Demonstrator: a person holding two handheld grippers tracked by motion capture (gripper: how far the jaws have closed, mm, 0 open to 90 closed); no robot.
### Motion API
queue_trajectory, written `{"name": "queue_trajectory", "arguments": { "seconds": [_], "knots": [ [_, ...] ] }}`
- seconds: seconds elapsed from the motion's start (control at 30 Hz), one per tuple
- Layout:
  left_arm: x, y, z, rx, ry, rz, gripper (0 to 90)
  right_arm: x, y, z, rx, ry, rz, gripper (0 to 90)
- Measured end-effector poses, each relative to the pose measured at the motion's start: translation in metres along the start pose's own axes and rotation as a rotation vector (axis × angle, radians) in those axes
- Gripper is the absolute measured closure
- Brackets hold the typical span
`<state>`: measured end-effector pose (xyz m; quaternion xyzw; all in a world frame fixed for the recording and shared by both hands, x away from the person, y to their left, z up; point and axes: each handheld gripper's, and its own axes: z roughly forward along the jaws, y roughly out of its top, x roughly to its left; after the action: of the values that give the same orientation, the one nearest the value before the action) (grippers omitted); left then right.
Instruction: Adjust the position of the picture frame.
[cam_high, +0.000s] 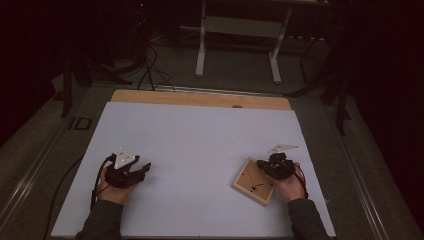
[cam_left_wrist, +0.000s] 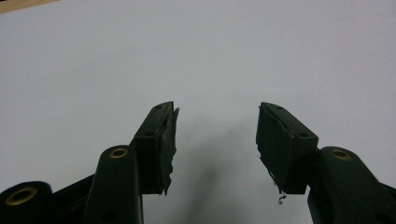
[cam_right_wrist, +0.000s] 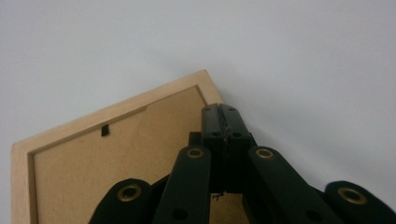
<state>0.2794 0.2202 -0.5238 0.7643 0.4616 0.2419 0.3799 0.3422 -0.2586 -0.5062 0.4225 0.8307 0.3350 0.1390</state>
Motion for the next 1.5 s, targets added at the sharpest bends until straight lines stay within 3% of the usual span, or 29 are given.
{"name": "queue_trajectory", "arguments": {
  "seconds": [0.7, 1.07, 1.5],
  "knots": [
    [0.001, 0.0, -0.002, -0.006, 0.007, -0.004, 47.5, 0.046, 0.046, 0.043, 0.039, 0.097, -0.098, 89.9],
    [0.0, 0.0, -0.002, -0.009, 0.007, -0.003, 47.5, 0.087, 0.07, 0.068, 0.06, 0.166, -0.178, 89.9],
    [0.0, 0.0, -0.002, -0.012, 0.007, 0.002, 47.6, 0.134, 0.083, 0.083, 0.07, 0.244, -0.274, 89.9]
  ]
}}
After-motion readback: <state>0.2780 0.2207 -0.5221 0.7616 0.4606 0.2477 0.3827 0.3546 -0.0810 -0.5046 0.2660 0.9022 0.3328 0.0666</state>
